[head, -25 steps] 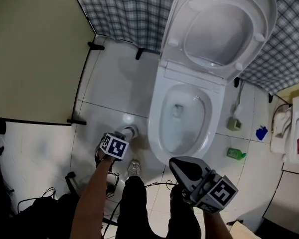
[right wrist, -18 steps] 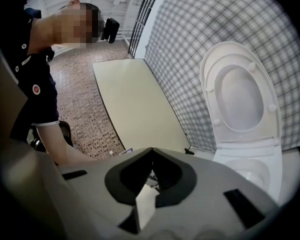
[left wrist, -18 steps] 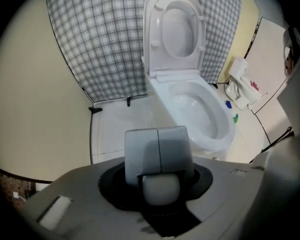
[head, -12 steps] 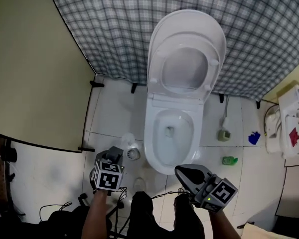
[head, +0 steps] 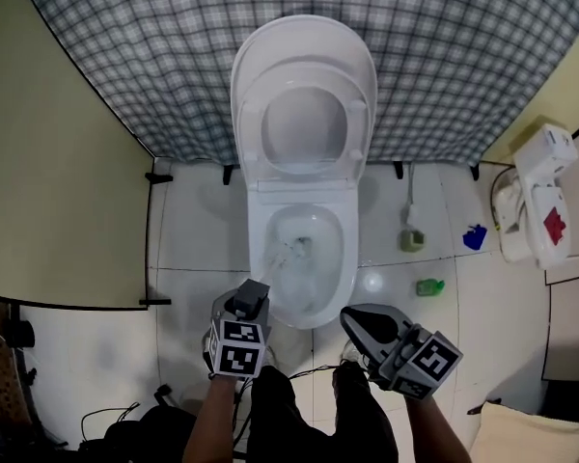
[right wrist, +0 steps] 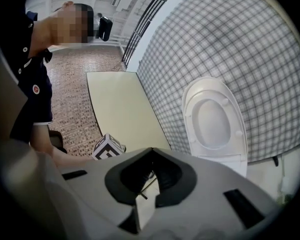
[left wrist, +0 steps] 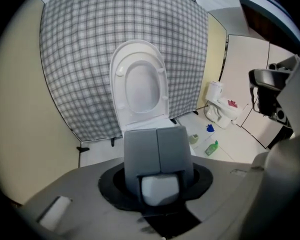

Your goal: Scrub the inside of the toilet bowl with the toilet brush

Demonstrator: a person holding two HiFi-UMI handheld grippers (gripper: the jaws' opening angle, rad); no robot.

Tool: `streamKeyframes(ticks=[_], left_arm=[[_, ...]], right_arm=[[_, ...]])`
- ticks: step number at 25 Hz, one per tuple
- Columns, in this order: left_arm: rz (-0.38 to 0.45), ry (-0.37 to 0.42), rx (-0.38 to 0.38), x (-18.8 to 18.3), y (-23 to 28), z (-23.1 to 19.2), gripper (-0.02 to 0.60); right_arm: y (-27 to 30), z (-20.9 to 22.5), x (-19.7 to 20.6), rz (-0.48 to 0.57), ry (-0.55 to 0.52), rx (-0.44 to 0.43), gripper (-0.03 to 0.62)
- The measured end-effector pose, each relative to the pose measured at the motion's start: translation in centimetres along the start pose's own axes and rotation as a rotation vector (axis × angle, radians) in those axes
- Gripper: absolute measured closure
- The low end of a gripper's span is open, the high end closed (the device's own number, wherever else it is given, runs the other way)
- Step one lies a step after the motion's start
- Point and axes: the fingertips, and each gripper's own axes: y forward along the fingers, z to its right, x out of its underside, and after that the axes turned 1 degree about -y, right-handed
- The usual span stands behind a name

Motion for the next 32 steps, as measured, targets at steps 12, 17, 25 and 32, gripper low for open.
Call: streamKeyframes(ticks=[12, 17, 25, 32], left_arm=[[-0.264, 0.1, 0.115, 7.3, 9.9, 8.4, 0.411], [-0.349, 0.141, 0.184, 9.2, 13.1, 10.4, 0.413], [-0.374, 0.197, 0.208, 7.8, 17.5, 11.1, 0.416], [-0.385, 0.289, 0.142, 7.0, 23.1, 9.9, 0.416]], right_arm=[[-1.9, 4.1, 3.9, -0.026, 0.057, 0.068, 0.594], [-1.7, 5.8, 5.1, -0.03, 0.065, 0.081, 0.594], [-1.5, 6.8, 6.2, -0.031, 0.087, 0.081, 0.594], [-1.5, 8.9, 6.3, -0.029, 0.083, 0.104, 0.594]])
